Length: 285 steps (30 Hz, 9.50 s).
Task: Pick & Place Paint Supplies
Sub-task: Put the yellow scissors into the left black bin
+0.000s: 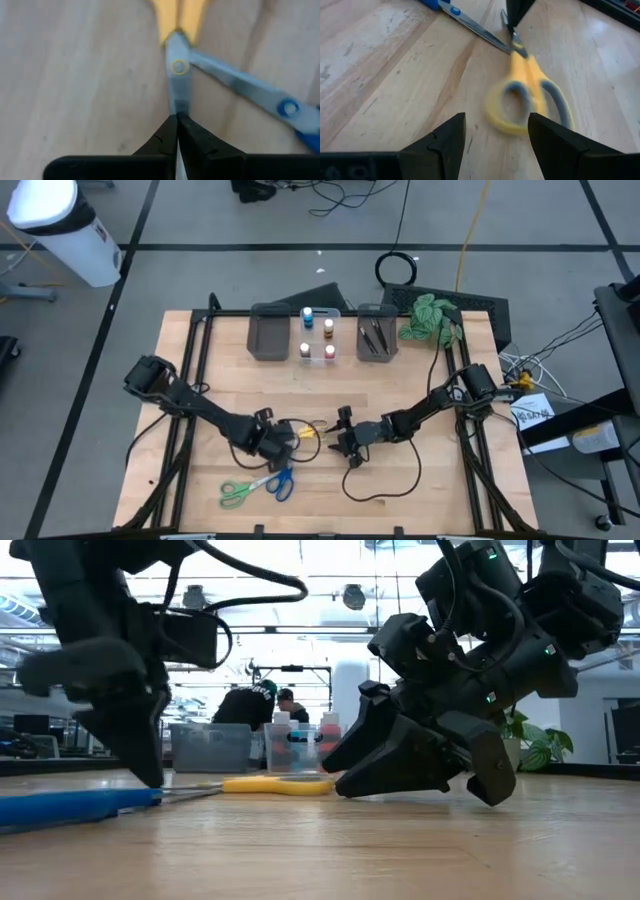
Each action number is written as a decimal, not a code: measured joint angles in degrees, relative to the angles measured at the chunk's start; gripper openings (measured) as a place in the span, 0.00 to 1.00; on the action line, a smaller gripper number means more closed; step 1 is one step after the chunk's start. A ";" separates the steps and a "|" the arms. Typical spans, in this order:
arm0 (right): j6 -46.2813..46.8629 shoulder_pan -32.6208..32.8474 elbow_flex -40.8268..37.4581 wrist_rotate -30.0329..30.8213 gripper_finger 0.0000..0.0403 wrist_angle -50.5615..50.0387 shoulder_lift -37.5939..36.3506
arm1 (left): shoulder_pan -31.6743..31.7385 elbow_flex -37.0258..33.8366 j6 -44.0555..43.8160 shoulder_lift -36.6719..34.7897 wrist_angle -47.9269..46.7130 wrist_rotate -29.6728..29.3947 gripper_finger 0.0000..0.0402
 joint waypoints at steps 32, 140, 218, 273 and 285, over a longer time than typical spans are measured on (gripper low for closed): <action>-13.28 -0.51 0.20 7.65 0.50 -14.86 -0.33 | -0.12 0.20 1.38 5.07 2.44 -1.67 0.02; 1.25 -8.56 4.48 -16.55 0.05 -41.56 -4.53 | 1.13 -2.36 9.78 5.25 21.19 8.38 0.03; -19.12 -7.28 4.63 12.81 0.39 -12.52 -16.11 | 33.87 -2.40 23.26 -31.98 15.49 4.05 0.07; -17.70 -8.11 4.59 13.22 0.35 -13.31 -16.09 | 64.07 -29.22 11.23 -19.43 64.46 3.76 0.08; -17.69 -8.13 4.59 13.22 0.35 -13.28 -16.09 | 64.18 -29.20 14.43 -19.41 58.89 3.91 0.08</action>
